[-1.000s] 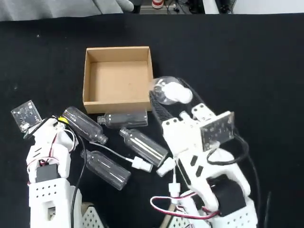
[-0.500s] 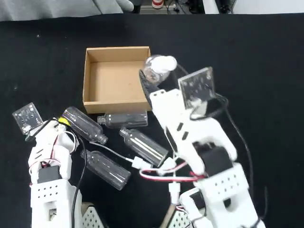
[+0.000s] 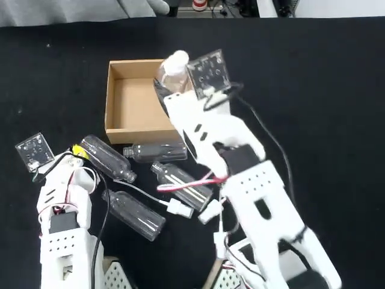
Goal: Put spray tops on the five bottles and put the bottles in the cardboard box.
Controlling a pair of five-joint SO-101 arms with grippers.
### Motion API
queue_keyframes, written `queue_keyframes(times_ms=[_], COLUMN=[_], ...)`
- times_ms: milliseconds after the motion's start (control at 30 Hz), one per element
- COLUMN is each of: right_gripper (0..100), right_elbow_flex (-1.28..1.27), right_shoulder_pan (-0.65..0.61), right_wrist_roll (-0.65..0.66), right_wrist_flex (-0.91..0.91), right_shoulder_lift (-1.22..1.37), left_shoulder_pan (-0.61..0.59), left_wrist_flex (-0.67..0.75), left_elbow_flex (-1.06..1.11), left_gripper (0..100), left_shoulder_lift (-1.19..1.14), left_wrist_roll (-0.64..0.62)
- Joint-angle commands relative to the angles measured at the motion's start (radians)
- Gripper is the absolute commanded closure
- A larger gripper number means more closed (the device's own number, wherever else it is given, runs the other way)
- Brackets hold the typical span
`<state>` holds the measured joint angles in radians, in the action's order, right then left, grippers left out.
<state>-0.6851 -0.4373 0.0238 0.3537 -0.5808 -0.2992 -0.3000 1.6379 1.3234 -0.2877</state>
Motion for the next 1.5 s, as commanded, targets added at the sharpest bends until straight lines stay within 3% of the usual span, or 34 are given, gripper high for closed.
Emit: queue_keyframes(times_ms=[0,333,1467], right_gripper=[96.6,96.6,96.6], right_elbow_flex=[0.116,0.269,0.944], right_shoulder_pan=[-0.02,-0.02,-0.109], right_wrist_roll=[-0.002,-0.005,0.0], right_wrist_flex=[-0.035,-0.14,-0.137], right_shoulder_lift=[0.058,0.315,1.093], left_shoulder_pan=[-0.01,-0.01,-0.012], left_wrist_flex=[0.026,0.026,0.028], left_elbow_flex=[-0.015,-0.015,-0.019], left_gripper=[97,97,97], left_shoulder_lift=[0.015,0.015,0.015], left_wrist_roll=[0.012,0.014,0.014])
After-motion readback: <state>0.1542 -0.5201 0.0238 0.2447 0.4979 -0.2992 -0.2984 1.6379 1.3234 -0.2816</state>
